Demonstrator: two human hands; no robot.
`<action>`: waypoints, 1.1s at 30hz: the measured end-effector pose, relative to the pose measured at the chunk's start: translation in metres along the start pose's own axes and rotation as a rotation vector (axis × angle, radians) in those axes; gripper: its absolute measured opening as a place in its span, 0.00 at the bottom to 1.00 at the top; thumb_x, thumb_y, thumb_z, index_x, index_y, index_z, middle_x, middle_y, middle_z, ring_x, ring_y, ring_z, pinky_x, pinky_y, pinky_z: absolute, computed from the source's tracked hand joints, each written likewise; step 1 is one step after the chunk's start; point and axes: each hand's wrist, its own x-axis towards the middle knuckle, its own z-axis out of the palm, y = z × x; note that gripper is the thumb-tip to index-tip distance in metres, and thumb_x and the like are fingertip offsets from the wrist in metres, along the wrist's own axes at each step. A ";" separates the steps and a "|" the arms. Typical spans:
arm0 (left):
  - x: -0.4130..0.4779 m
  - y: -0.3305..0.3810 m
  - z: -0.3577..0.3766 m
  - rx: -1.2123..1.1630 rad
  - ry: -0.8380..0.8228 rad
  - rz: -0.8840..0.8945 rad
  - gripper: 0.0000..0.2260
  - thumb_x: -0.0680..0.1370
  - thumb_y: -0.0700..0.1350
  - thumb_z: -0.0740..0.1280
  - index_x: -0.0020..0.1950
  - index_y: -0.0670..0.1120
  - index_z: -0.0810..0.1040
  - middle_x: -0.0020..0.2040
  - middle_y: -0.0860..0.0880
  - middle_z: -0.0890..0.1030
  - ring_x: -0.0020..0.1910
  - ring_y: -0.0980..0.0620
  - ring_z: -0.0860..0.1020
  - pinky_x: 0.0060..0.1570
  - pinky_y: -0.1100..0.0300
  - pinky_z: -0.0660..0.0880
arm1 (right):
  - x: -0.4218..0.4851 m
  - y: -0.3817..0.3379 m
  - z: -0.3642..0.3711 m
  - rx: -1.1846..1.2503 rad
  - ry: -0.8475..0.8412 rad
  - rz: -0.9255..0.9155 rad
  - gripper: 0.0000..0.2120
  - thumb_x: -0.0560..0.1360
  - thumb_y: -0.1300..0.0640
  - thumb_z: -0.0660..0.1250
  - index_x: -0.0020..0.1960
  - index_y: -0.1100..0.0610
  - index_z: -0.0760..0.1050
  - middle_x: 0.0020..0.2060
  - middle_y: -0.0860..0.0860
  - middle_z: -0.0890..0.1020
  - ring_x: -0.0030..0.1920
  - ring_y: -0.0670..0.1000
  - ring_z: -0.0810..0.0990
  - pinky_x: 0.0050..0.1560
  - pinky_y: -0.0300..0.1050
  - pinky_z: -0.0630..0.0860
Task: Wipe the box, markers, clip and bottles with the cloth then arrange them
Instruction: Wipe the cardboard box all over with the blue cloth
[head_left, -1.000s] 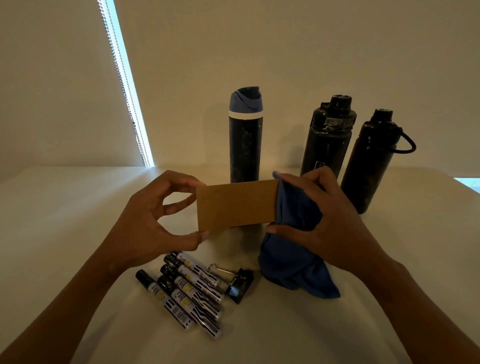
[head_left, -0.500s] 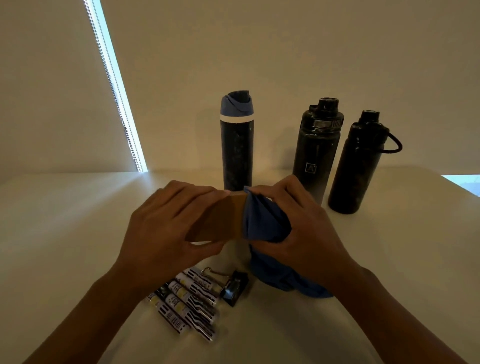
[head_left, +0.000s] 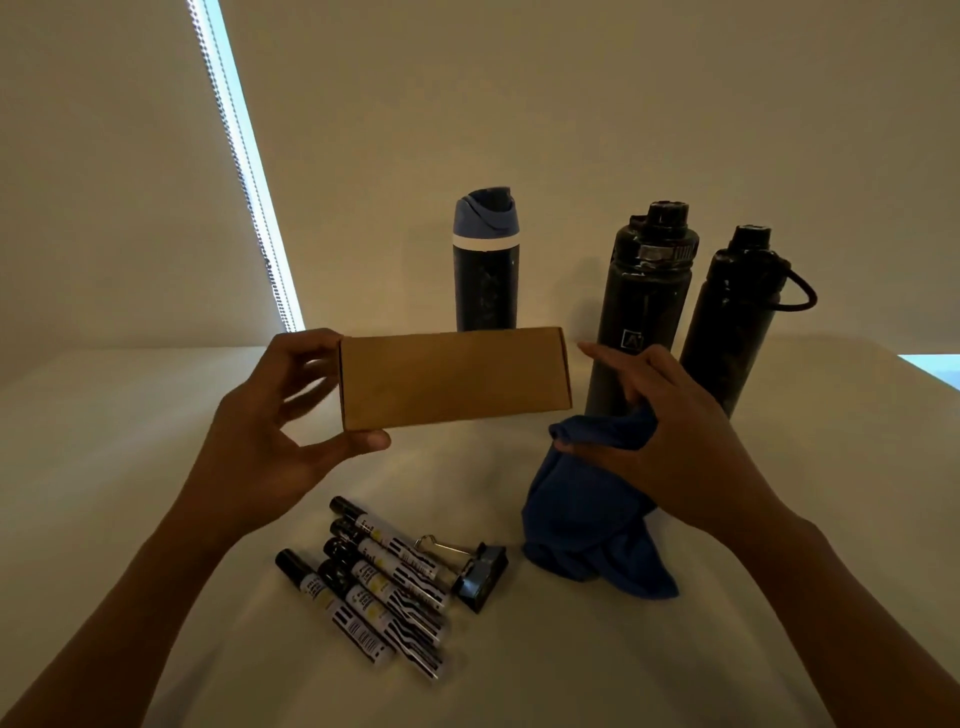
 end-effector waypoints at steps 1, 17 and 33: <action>0.000 -0.002 0.000 -0.030 -0.027 -0.009 0.39 0.64 0.50 0.82 0.72 0.52 0.70 0.67 0.61 0.78 0.69 0.61 0.77 0.68 0.63 0.75 | 0.000 0.000 0.000 0.027 -0.004 0.002 0.42 0.66 0.37 0.76 0.76 0.41 0.63 0.48 0.41 0.67 0.46 0.43 0.73 0.44 0.32 0.72; -0.002 -0.002 0.019 0.075 -0.116 0.066 0.41 0.69 0.48 0.82 0.78 0.50 0.67 0.76 0.60 0.72 0.74 0.58 0.72 0.73 0.55 0.72 | -0.003 -0.007 -0.004 0.140 -0.043 -0.107 0.37 0.66 0.47 0.81 0.71 0.45 0.70 0.50 0.47 0.74 0.49 0.48 0.76 0.49 0.45 0.76; -0.006 0.002 0.036 0.389 0.024 0.256 0.31 0.71 0.59 0.80 0.69 0.49 0.76 0.63 0.52 0.80 0.58 0.53 0.78 0.55 0.49 0.81 | -0.006 -0.037 0.007 0.053 0.028 -0.144 0.29 0.69 0.42 0.77 0.66 0.46 0.70 0.48 0.40 0.67 0.44 0.40 0.72 0.41 0.32 0.71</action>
